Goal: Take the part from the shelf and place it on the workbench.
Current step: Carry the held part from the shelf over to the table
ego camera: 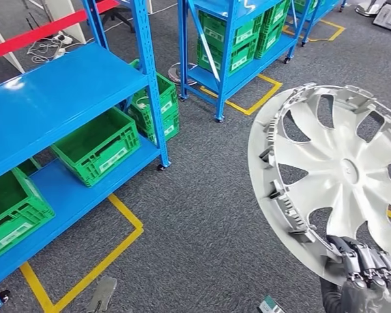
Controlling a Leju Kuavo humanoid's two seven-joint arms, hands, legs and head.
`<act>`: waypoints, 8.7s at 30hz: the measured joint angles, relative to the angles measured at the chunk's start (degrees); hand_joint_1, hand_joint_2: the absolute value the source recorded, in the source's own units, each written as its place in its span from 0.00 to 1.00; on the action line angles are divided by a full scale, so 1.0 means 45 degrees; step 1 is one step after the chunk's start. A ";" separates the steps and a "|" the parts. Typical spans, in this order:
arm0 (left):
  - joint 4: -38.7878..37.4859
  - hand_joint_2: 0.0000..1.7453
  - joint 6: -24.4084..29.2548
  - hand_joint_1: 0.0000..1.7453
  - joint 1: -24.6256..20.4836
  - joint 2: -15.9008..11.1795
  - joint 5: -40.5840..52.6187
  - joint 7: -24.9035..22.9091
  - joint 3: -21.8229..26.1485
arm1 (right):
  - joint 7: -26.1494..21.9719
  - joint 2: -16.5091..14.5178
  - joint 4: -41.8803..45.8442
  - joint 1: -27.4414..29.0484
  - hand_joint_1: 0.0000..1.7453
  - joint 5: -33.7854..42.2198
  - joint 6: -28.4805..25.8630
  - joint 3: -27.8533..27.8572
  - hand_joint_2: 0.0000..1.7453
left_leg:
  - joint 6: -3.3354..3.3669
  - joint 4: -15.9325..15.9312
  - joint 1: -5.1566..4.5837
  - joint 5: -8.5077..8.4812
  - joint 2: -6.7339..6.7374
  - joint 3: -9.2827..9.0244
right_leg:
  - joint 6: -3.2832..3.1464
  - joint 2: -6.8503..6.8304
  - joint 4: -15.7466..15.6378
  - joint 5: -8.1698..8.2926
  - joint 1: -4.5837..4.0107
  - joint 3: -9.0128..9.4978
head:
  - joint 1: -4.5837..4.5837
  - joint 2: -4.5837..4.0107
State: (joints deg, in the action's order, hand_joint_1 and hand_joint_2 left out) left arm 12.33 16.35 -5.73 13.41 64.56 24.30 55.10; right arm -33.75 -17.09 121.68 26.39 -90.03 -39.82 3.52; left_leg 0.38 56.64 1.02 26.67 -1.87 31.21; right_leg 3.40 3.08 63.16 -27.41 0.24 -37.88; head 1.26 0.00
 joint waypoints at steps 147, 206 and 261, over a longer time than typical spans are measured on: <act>-0.0002 1.00 -0.0779 0.00 0.0133 -0.0107 0.0084 0.0005 0.0342 | -0.0738 -0.0263 0.0150 0.0185 1.00 0.0010 0.0000 0.1032 1.00 | -0.0541 0.0673 0.0061 -0.0022 -0.0490 0.0442 | -0.0352 0.0669 -0.0907 0.0467 0.0105 0.0797 | 0.0236 0.0000; 0.0004 1.00 -0.1122 0.00 0.0245 -0.0079 0.0158 0.0078 0.0355 | -0.1180 -0.0263 -0.0402 0.0366 1.00 0.0008 0.0005 0.1078 1.00 | -0.0671 0.2501 -0.0124 -0.0954 0.0447 0.2472 | -0.0573 -0.0314 -0.1108 -0.1452 0.0157 0.2936 | 0.0339 0.0000; -0.0007 1.00 -0.0976 0.00 -0.0152 -0.0011 0.0143 0.0057 0.0443 | -0.0919 -0.0268 -0.0838 0.0371 1.00 0.0021 0.0049 0.1048 1.00 | -0.0152 0.0506 -0.0210 0.3073 0.0179 -0.5877 | -0.0935 -0.0681 0.0153 0.1617 -0.0418 -0.1579 | 0.0264 0.0005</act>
State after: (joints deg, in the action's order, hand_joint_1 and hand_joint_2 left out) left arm 12.29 11.96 -6.41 13.36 65.20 24.56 57.09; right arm -37.89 -18.29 117.91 28.06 -89.94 -39.60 8.23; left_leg -0.30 58.91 0.07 40.50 -1.07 4.76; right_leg -0.80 0.02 63.85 -20.14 -1.64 -44.98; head 2.44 0.02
